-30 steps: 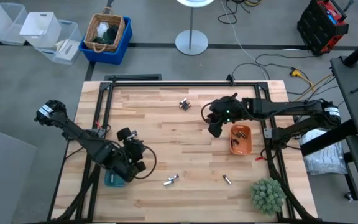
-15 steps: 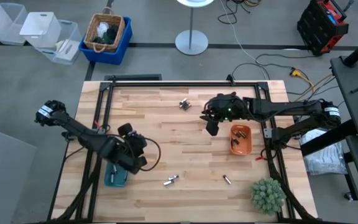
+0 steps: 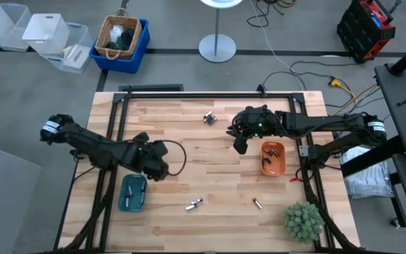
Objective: Sort batteries
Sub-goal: Put the silver battery into the blue bin
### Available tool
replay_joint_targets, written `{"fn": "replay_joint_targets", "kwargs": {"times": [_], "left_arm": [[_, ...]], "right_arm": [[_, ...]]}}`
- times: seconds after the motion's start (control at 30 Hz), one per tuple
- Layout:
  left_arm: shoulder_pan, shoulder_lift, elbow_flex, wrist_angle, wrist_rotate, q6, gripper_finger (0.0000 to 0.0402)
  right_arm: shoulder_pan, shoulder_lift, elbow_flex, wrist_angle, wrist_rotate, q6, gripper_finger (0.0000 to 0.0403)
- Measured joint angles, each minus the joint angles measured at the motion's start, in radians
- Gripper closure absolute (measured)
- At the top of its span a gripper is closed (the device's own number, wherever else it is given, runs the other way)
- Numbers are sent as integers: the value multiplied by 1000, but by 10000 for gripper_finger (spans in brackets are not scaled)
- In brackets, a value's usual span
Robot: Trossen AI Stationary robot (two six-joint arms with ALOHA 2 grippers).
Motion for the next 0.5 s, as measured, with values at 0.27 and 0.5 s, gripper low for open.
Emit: {"fn": "replay_joint_targets", "kwargs": {"times": [0.27,0.5], "left_arm": [[40,0,0,-14,40,45,277],[43,0,0,-14,41,50,277]], "right_arm": [[0,0,-26,17,0,3,333],[0,0,-26,17,0,3,319]]}}
